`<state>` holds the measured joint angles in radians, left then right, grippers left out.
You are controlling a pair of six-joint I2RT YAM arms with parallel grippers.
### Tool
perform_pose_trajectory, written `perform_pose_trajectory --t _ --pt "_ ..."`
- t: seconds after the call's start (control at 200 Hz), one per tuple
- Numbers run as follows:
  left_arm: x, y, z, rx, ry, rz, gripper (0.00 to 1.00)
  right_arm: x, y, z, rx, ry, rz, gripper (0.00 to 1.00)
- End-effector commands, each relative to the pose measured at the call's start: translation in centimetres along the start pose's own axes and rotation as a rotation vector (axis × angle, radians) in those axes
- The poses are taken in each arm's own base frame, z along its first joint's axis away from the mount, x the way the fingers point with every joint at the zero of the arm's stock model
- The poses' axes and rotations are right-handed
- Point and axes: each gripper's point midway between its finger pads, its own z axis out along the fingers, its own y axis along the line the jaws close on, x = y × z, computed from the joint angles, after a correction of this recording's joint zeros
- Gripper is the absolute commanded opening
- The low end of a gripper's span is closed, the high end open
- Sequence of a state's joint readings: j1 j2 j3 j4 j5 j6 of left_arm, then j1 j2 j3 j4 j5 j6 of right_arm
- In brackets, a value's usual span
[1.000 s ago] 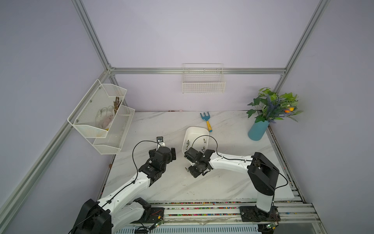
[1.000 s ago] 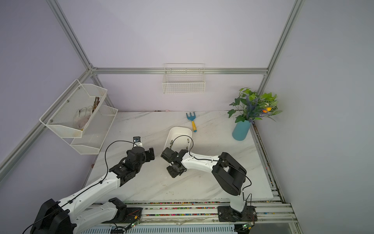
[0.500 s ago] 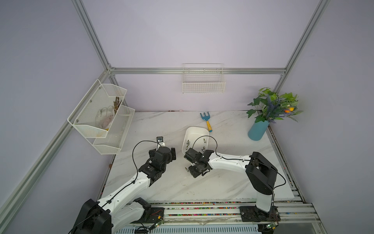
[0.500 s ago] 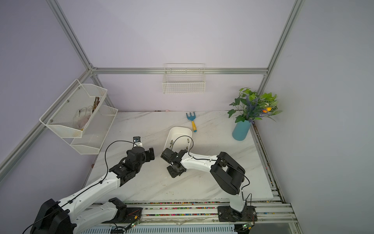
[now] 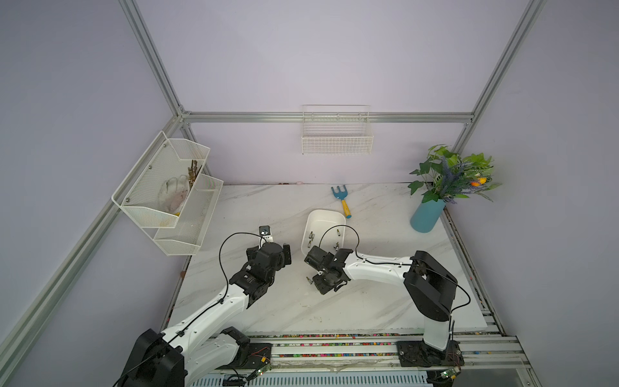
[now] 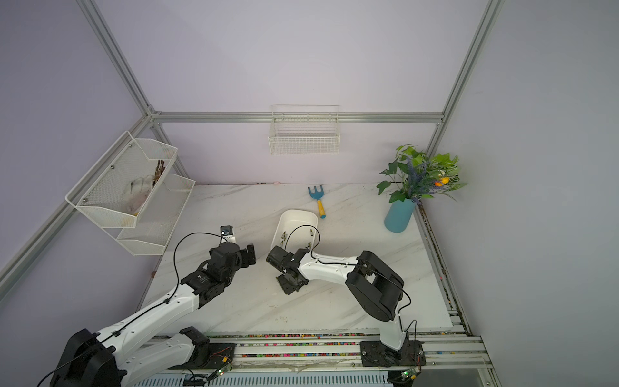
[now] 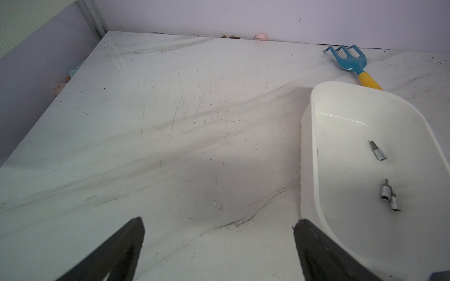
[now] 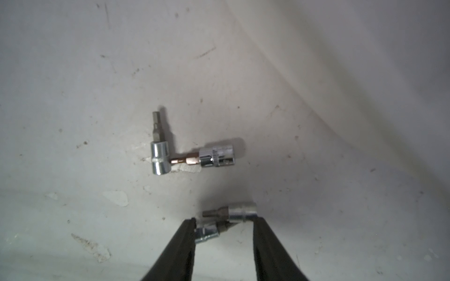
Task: Put the bit on the desktop into the storage box
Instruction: Pick up the screwdriver bit from the center of the board.
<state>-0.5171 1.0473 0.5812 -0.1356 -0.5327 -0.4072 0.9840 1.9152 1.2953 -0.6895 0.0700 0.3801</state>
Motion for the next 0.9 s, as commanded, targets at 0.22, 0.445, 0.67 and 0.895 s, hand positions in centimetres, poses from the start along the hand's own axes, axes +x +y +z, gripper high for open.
perform_pose_trajectory --t 0.22,0.445,0.67,0.895 --pt "-1.2 0.0 0.0 -0.003 -0.035 -0.014 1.00 2.7 -1.2 0.8 0.053 0.069 0.008 0.43" --pt "-1.2 0.0 0.0 -0.002 -0.034 -0.014 1.00 3.5 -1.8 0.6 0.068 0.086 0.011 0.37" --pt "-1.2 0.0 0.0 0.000 -0.034 -0.015 1.00 4.3 -2.4 0.3 0.086 0.099 0.017 0.35" --pt "-1.2 0.0 -0.1 0.000 -0.034 -0.015 1.00 4.7 -2.6 -0.2 0.081 0.098 0.023 0.30"
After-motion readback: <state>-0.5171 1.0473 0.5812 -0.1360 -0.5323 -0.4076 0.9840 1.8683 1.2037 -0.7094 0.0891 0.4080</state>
